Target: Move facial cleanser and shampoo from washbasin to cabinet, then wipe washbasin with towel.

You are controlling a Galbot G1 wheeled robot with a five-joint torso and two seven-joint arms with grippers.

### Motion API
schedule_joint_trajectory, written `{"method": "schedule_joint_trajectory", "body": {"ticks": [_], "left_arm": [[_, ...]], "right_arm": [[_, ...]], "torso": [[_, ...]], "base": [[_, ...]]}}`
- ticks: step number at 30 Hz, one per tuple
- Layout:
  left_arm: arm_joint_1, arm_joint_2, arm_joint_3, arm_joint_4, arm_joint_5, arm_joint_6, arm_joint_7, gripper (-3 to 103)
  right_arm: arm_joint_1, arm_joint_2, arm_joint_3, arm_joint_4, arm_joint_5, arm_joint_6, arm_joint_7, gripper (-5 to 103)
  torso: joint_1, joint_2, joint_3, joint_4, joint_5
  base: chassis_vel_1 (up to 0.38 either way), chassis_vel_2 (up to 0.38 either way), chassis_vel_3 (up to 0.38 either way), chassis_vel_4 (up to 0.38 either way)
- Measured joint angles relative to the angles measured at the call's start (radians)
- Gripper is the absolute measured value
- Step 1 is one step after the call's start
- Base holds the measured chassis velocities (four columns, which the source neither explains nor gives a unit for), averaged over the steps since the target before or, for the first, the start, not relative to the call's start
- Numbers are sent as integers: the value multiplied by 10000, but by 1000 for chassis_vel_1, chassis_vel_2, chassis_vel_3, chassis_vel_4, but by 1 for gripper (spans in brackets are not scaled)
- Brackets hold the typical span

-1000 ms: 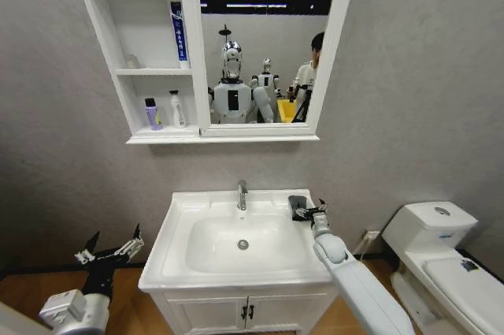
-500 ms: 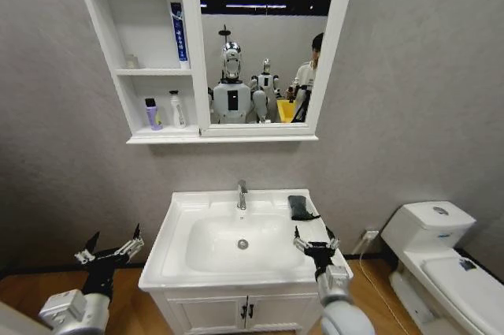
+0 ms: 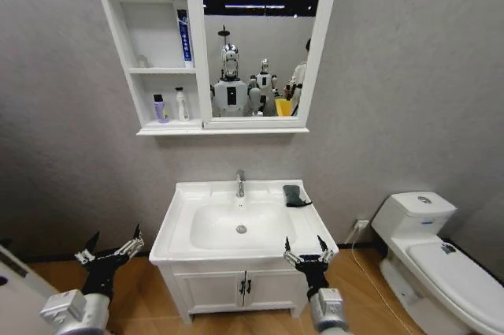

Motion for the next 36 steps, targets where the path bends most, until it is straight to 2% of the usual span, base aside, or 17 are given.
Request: {"method": "schedule_joint_trajectory", "body": {"ticks": [6,7,8,11,12,14,15,16,18,19,21,24,25,27,30,31,36], "left_arm": [[1,0,0,1,0,0,-3,100],[1,0,0,-1,0,0,-2,100],[1,0,1,1,0,0,-2,100],[0,0,-1,1,0,0,-3,100],[1,-1,1,1,0,0,-1,100],[1,0,0,0,0,-1,-1,100],[1,0,0,1,0,0,-3,100],[1,-1,0,1,0,0,-3,100],[1,0,0,-3,0,-1,-2,100],[1,-1,1,1,-1,0,-3,100],[0,1,-2,2,0,0,-4,100],[1,-1,0,-1,0,0,-2,100],[1,-1,0,1,0,0,-2,100],[1,1,0,3,0,0,-2,100],[1,0,0,-1,0,0,0,100],[1,-1,0,1,0,0,0,100],[3,-1,-1,0,0,1,-2,100]], "right_arm": [[8,-58,-30,-79,35,27,-53,100],[1,-87,-66,-141,33,52,-68,100],[4,-102,-122,-179,33,68,-97,100],[27,-116,-168,-222,33,74,-125,100],[63,-136,-221,-263,34,73,-168,100],[87,-157,-269,-295,34,74,-208,100],[122,-196,-311,-345,31,76,-250,100],[152,-236,-331,-395,31,81,-275,100],[168,-269,-337,-423,35,87,-287,100],[177,-296,-360,-441,43,91,-302,100],[193,-329,-376,-459,57,93,-318,100],[207,-378,-381,-480,71,96,-342,100],[209,-407,-405,-491,78,102,-396,100],[213,-432,-402,-502,71,130,-447,100],[298,-465,-403,-596,69,219,-587,100],[345,-473,-400,-626,71,222,-600,100],[560,-616,-300,-652,205,224,-613,100]], "torso": [[1,0,1,2,-4],[-2,0,0,0,10],[-2,0,-1,1,-6],[0,0,0,0,-9],[-2,0,0,0,11],[-4,1,-1,-1,8],[-2,2,-1,0,-13],[-3,-1,1,2,8],[-3,1,0,0,16],[-3,2,-1,2,-8],[1,0,0,0,-11],[-1,0,1,0,16],[0,0,0,1,-6],[2,0,0,-1,-13],[-1,0,0,-1,10],[-1,1,0,1,-6],[-12,6,-4,1,6]], "base": [[315,-315,-322,317],[359,-351,-369,346],[373,-389,-369,372],[373,-376,-337,372],[376,-350,-379,352],[371,-350,-379,371],[346,-394,-360,366],[368,-324,-352,366],[368,-345,-358,340],[305,-365,-364,363],[326,-371,-344,347],[349,-313,-336,336],[323,-380,-356,349],[323,-380,-340,380],[360,-345,-345,353],[343,-345,-354,370],[254,-269,-285,266]]}}
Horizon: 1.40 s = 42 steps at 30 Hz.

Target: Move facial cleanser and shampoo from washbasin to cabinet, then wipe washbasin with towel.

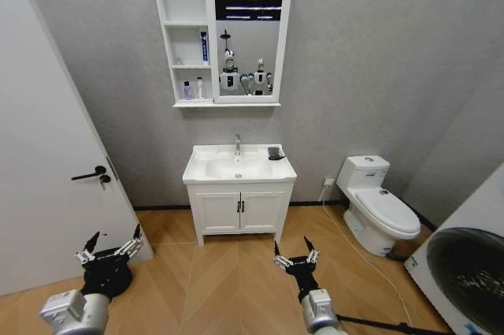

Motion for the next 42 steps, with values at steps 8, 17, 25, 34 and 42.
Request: {"method": "schedule_joint_trajectory", "body": {"ticks": [8,17,25,34,42], "left_arm": [[-3,1,2,0,-1,0,1,100],[-3,1,1,1,0,-1,0,100],[-1,0,1,0,0,-1,0,100],[-1,1,1,0,0,-1,0,100],[-1,0,1,0,0,-1,0,100]], "right_arm": [[-95,-55,117,69,21,64,4,100],[-143,31,75,80,-59,136,1,100],[2,25,77,-15,50,153,2,100],[138,-20,51,-155,98,229,-9,100],[67,38,61,-188,94,285,-34,100]], "torso": [[17,-8,7,-5,-7],[17,-10,6,-1,-7],[11,-6,5,0,-6],[12,-6,5,0,-5],[12,-6,5,0,-5]], "base": [[32,-9,-37,74],[-9,69,73,7],[19,-8,-15,2],[0,0,0,0],[0,0,0,0]]}}
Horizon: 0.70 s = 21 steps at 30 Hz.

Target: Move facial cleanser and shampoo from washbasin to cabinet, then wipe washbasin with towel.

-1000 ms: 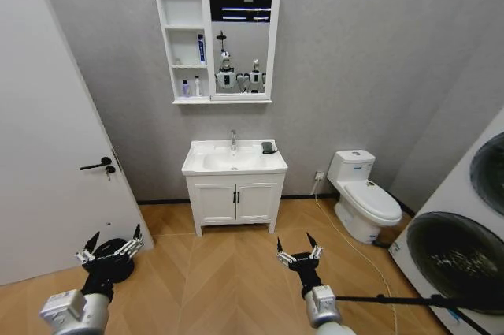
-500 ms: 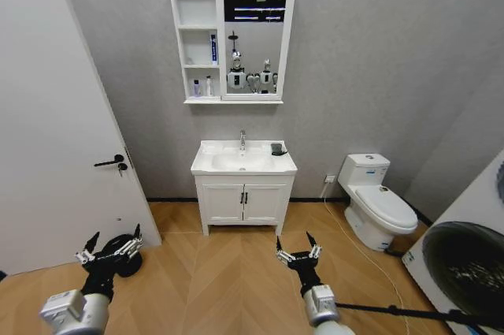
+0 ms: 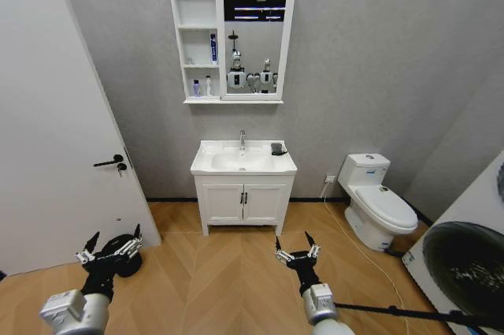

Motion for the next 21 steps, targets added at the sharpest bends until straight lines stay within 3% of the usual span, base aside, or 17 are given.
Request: {"method": "schedule_joint_trajectory", "body": {"ticks": [14,21], "left_arm": [[0,0,0,0,0,0,0,100],[0,0,0,1,0,0,0,100]], "right_arm": [[20,98,14,-27,-151,-89,-88,100],[116,89,35,-189,-175,215,-82,100]], "torso": [[0,0,0,-1,0],[0,0,0,0,1]], "base": [[-14,-13,18,19],[-37,-33,50,40]]}}
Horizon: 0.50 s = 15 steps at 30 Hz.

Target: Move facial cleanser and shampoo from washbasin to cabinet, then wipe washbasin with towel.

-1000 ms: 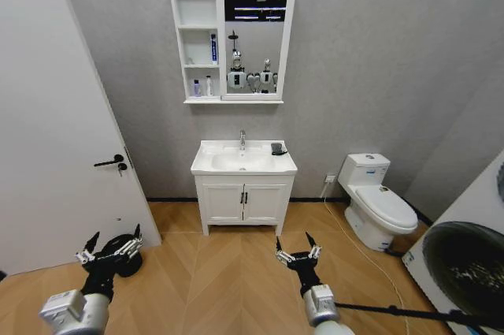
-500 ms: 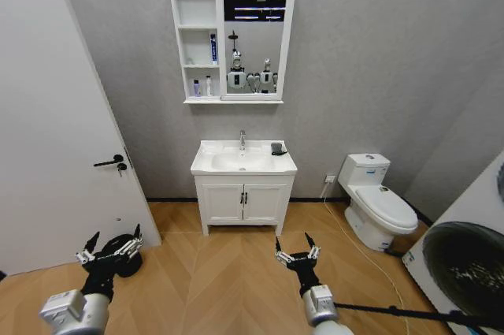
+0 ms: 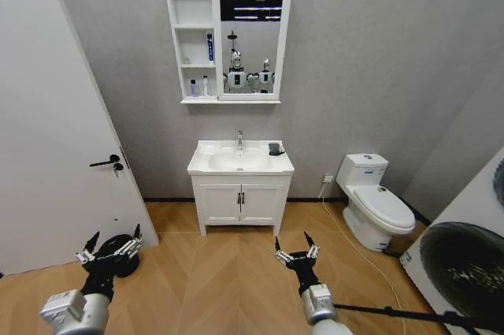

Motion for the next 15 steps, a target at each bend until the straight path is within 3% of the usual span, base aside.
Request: {"method": "schedule_joint_trajectory", "body": {"ticks": [15], "left_arm": [[0,0,0,0,0,0,0,100]], "right_arm": [[51,4,64,-8,23,12,54,100]], "torso": [[0,0,0,1,-1]], "base": [[0,0,0,0]]}}
